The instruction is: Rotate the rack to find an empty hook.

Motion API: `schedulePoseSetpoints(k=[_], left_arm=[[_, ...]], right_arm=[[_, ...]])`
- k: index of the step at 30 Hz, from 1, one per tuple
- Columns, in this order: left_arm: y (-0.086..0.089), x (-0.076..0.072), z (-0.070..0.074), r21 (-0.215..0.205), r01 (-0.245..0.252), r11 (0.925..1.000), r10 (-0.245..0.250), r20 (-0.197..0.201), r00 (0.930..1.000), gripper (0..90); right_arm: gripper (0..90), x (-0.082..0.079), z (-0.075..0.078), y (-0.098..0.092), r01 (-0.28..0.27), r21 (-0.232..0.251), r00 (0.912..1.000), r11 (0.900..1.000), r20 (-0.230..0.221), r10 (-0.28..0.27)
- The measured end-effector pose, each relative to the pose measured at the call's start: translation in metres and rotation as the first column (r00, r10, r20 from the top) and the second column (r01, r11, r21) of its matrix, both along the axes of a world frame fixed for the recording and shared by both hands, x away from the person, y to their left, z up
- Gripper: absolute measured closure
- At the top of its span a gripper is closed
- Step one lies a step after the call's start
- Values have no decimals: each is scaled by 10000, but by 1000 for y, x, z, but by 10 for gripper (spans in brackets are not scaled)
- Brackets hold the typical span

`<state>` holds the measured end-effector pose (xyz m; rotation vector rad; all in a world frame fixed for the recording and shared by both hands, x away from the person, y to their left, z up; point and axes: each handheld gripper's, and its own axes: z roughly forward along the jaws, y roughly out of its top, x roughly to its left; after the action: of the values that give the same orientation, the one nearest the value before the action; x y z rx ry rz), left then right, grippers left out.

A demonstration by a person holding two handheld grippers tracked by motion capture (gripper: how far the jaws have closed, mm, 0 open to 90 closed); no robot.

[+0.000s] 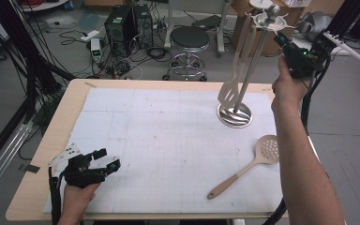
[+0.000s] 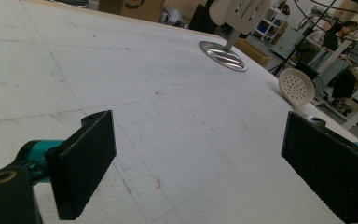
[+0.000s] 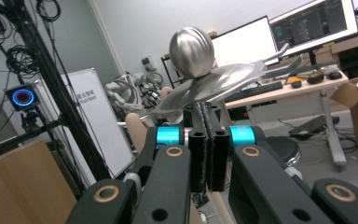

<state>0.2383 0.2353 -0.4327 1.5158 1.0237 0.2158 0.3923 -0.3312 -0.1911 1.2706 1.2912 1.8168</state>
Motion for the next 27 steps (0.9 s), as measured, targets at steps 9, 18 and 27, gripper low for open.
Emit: schedulePoseSetpoints(k=[9,18,27], left_arm=[[-2,-1,1,-16,13,10000,-13,-1,10000,106],[-3,-1,1,63,53,10000,-53,21,10000,106],[-3,-2,2,35,92,10000,-92,39,10000,106]], right_arm=[[900,-13,4,0,-71,-352,9996,9994,286,81],[900,-16,5,4,-140,-525,9997,9985,199,151],[900,-15,-16,15,110,108,9966,9999,-818,-101]])
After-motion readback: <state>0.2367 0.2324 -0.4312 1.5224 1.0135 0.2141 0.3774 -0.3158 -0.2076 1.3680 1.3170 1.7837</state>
